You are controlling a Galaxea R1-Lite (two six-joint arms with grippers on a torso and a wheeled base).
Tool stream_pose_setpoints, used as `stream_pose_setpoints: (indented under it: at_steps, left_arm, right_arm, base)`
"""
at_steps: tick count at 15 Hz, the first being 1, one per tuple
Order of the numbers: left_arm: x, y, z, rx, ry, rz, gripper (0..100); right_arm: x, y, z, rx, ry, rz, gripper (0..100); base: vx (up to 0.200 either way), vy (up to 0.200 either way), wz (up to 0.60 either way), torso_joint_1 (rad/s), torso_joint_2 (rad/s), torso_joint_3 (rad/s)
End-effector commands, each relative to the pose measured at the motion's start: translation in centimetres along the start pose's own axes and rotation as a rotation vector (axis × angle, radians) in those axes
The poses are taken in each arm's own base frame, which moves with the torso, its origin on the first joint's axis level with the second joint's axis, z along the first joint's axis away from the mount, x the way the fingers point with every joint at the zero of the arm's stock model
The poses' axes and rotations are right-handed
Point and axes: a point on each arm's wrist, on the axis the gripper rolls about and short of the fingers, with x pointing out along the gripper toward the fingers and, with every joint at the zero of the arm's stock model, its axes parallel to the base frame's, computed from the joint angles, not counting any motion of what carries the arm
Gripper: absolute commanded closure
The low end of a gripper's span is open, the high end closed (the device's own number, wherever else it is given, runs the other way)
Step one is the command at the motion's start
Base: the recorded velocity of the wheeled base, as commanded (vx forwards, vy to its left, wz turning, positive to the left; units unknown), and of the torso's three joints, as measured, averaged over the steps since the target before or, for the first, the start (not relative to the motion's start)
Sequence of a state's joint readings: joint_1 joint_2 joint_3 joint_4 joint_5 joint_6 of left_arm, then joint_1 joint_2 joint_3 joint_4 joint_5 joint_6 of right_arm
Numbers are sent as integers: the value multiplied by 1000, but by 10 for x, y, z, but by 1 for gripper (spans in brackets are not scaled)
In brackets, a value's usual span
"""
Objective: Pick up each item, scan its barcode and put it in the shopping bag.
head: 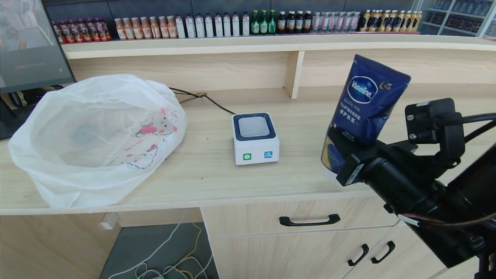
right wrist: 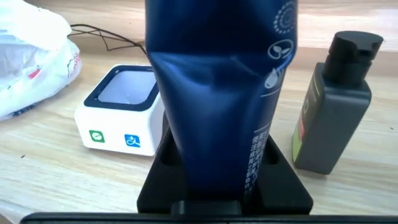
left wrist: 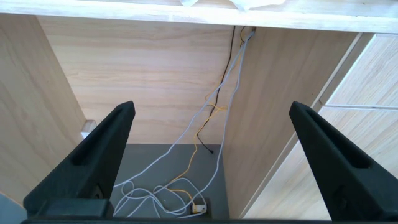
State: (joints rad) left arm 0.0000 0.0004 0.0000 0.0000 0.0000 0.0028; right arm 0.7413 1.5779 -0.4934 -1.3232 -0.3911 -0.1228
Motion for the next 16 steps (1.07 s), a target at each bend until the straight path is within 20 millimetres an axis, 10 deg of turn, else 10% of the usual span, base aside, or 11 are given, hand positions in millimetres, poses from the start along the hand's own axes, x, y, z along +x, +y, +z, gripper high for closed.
stream_pose_setpoints:
  at_steps: [1,16]
  left_arm:
    - [0,0,0,0,0,0,0]
    - [0,0,0,0,0,0,0]
  right_arm:
    - [-17,-6,5,0,-11,43,100]
    - [-67,16,16,-152,-124,444,100]
  base:
    - [0,0,0,0,0,0]
    - [0,0,0,0,0,0]
